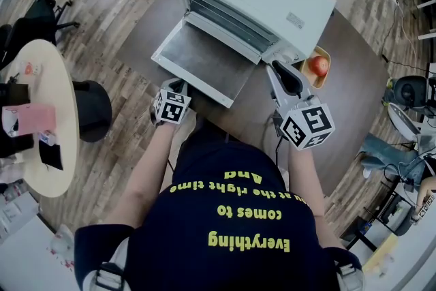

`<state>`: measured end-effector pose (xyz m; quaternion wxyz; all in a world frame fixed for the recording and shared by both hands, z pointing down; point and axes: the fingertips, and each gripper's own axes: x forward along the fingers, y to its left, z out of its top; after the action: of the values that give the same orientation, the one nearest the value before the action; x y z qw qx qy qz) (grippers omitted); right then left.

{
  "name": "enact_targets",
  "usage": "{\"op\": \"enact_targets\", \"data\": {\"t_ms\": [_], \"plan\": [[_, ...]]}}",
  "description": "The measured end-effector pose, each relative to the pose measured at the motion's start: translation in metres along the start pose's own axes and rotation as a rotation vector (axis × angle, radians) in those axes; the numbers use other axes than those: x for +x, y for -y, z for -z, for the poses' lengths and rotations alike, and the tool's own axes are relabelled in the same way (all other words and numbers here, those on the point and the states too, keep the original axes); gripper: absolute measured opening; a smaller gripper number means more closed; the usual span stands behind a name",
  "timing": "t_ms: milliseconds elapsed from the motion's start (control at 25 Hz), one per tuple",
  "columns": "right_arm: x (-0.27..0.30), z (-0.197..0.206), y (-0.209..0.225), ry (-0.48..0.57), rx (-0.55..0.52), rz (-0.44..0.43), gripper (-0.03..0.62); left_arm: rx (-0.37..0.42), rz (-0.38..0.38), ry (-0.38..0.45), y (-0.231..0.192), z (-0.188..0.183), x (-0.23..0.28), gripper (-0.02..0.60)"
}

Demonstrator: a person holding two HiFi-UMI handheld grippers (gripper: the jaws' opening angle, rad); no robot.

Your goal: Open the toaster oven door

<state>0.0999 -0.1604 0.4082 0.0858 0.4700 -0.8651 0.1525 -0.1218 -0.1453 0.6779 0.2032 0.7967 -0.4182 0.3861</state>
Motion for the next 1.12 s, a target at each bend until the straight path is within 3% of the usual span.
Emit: {"op": "enact_targets", "data": {"t_ms": [520, 1120], "plan": [[0.0016, 0.0006, -0.0034, -0.001, -0.001, -0.013, 0.077, -0.038, 0.001, -0.032, -0.0019, 0.0061, 0.0037, 0.041], [0.002, 0.0005, -0.0013, 0.001, 0.004, -0.009, 0.077, -0.064, 0.001, -0.016, -0.007, 0.004, -0.0014, 0.095]]}}
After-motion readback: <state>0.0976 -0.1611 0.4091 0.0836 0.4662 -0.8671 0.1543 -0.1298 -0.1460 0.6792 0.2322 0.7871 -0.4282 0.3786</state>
